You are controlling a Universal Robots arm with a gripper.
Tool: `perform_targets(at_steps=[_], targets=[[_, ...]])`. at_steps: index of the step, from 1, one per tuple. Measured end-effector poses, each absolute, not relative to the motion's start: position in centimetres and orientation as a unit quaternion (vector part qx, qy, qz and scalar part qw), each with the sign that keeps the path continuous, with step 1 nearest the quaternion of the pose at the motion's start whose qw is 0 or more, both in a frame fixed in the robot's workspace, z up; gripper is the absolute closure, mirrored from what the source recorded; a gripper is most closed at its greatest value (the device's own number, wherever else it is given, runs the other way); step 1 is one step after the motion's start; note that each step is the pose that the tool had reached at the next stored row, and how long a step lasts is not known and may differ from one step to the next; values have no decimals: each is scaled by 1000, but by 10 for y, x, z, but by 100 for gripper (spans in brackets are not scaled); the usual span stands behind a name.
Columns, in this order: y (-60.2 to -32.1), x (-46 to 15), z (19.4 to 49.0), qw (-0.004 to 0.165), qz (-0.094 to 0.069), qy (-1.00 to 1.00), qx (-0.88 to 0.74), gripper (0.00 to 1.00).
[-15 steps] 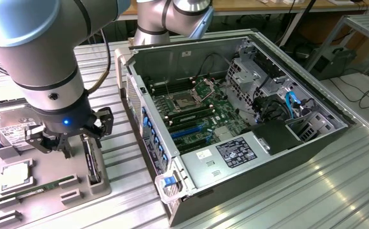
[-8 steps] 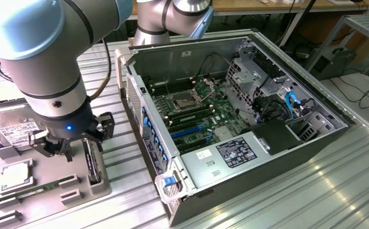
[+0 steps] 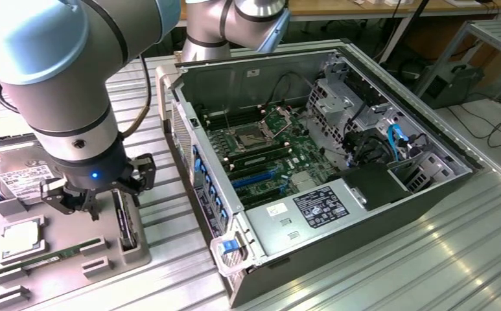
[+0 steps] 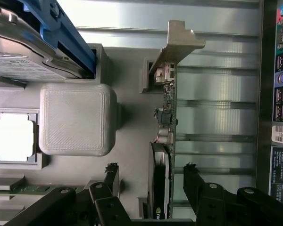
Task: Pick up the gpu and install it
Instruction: 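Pick up the gpu and move the gpu toward the slot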
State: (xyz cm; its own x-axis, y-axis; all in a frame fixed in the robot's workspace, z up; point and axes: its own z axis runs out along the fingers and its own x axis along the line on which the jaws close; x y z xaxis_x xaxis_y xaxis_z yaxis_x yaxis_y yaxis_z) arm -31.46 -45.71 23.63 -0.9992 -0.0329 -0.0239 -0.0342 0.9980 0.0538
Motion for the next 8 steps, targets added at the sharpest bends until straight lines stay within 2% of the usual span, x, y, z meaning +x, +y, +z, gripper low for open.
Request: perform_targets(at_steps=[8], targets=[[-457, -313, 228, 11, 25, 1000, -2, 34]])
